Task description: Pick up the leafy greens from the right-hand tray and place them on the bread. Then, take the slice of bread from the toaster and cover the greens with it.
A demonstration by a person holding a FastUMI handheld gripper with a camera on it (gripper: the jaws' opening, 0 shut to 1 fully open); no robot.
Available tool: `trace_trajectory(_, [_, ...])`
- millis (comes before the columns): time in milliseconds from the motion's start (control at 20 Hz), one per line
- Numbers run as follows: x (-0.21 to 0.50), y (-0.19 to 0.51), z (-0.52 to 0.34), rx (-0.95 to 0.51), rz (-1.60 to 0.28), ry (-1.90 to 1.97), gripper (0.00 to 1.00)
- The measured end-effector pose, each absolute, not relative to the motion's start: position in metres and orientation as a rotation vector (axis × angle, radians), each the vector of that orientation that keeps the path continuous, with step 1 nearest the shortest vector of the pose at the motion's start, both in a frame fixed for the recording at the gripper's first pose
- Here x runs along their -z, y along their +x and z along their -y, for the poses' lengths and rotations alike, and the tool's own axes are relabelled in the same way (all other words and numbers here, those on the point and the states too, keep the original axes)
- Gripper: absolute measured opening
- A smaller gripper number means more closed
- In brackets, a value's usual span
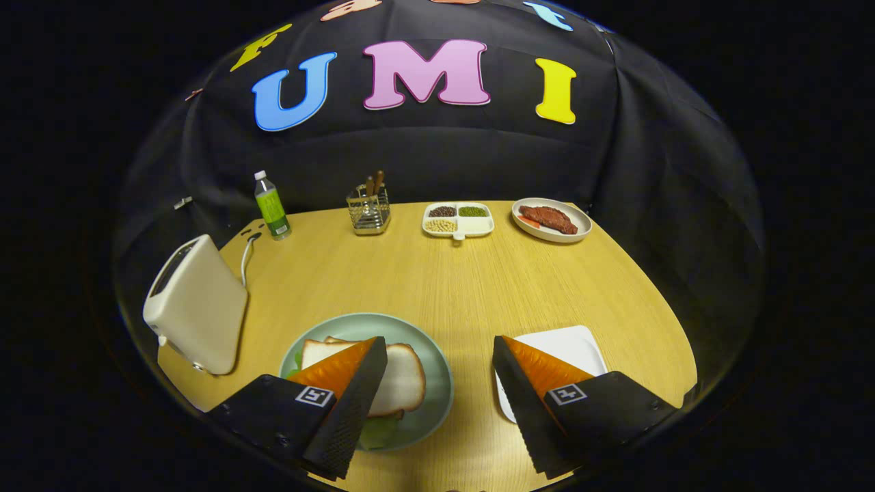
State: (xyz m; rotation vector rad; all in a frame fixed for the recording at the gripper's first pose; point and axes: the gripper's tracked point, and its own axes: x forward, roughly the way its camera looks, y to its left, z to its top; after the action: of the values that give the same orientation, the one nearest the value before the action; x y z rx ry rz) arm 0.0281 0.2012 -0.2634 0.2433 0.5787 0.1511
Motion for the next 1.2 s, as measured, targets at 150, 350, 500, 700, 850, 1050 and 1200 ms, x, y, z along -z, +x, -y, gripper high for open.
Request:
trace_trajectory(150, [0.213,0.036,-0.193,-0.196,-0.487,0.245,0.97])
trace_trajectory(350, [0.145,0.037,-0.178,-0.240,-0.360,0.232,0.97])
trace_trajectory(500, [0.100,0.030,-0.165,-0.258,-0.268,0.215,0.97])
trace_trajectory(700, [0.061,0.014,-0.158,-0.284,-0.192,0.195,0.97])
trace_trajectory(850, [0.048,-0.004,-0.155,-0.301,-0.176,0.192,0.97])
trace_trajectory(1050, [0.046,-0.023,-0.148,-0.297,-0.164,0.161,0.97])
trace_trajectory(1200, [0.050,-0.033,-0.146,-0.282,-0.177,0.182,0.97])
